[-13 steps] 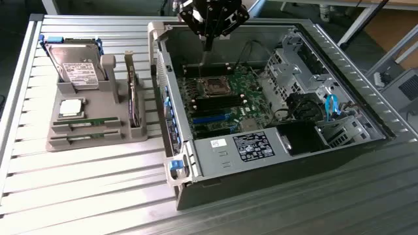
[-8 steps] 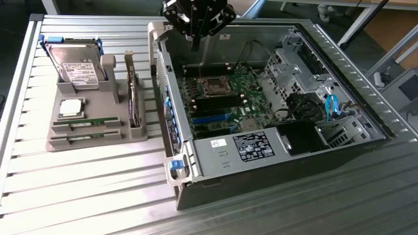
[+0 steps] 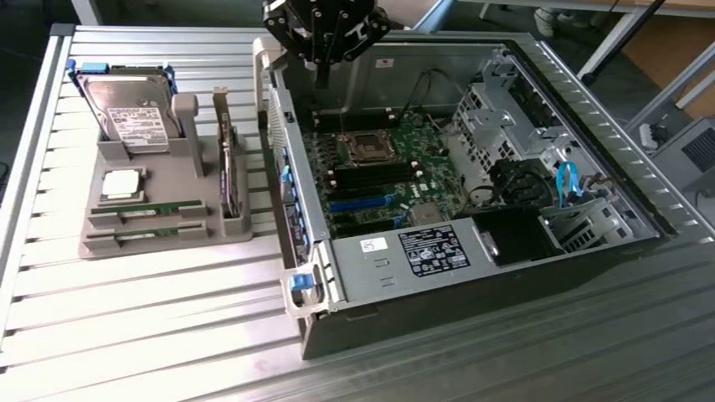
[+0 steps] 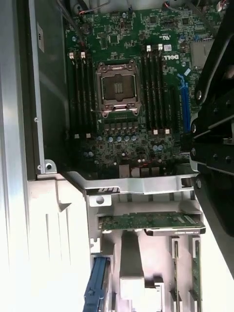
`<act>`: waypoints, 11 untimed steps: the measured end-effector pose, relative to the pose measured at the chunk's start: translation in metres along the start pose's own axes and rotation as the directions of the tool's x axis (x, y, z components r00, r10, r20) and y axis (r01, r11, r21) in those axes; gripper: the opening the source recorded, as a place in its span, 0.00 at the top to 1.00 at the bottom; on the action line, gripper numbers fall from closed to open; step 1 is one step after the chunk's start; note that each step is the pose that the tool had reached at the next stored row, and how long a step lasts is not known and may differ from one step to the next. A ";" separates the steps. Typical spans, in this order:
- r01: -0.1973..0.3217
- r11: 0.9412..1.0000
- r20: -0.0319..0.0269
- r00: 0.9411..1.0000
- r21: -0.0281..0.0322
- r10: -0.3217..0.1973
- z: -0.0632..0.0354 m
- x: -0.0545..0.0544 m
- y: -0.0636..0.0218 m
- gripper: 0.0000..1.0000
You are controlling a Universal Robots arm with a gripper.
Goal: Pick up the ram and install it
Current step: 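Reach for the ram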
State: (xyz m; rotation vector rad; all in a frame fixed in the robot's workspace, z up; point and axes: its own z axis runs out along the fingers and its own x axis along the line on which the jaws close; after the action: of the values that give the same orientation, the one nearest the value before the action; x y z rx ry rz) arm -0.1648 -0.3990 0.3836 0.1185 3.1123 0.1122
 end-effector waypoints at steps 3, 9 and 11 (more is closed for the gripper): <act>0.000 1.000 0.000 1.000 0.000 0.000 -0.0003 0.009 -0.0006 0.91; 0.000 1.000 0.000 1.000 0.000 0.000 -0.0005 0.022 -0.0016 0.91; 0.000 1.000 0.000 1.000 0.000 0.000 -0.0007 0.025 -0.0018 0.91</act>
State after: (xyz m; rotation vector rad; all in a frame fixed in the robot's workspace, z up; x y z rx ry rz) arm -0.1894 -0.3989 0.3836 0.1187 3.1123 0.1122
